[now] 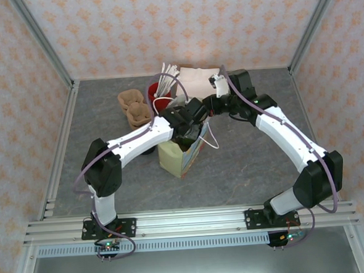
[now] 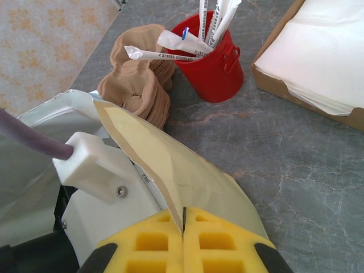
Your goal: Pack the takeout coffee
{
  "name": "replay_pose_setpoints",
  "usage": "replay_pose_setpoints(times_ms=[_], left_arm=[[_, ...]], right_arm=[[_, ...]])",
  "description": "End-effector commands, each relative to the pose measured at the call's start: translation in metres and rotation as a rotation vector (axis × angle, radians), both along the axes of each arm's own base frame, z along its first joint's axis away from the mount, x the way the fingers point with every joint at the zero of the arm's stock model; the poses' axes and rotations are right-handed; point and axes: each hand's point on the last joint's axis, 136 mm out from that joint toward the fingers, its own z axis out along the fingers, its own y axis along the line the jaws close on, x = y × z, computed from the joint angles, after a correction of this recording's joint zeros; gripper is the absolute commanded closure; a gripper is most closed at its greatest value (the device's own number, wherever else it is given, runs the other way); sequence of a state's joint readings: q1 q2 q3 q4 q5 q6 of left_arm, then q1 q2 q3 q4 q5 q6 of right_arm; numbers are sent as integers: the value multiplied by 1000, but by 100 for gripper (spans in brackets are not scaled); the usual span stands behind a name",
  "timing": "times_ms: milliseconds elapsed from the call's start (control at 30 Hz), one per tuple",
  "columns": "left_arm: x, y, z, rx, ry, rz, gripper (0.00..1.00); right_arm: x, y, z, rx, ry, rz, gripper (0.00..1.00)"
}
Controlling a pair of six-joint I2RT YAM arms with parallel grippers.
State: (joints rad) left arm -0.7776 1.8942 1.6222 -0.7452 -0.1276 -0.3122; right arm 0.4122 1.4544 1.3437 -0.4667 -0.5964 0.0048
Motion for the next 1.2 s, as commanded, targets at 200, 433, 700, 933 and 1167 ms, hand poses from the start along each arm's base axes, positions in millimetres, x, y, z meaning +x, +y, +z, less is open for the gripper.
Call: replay_pose_setpoints(times_ms=[200,433,700,933,1167], left_arm=[[3,2,-39,62,97,-16,39],[4,3,-49,71,112,-11,40],[5,1,-59,74,125,-5,40],[7,-2,-54,61,112,-5,40],[11,-8,-32,15,92,-3,34]], right_arm=[[-13,15,17,61,-40,93,100],[-19,16,14,64,-36,113,100],[-21,16,14,59,-40,129,100],[-21,18,18,62,-45,140,100],[-20,17,21,56,-77,148,100]])
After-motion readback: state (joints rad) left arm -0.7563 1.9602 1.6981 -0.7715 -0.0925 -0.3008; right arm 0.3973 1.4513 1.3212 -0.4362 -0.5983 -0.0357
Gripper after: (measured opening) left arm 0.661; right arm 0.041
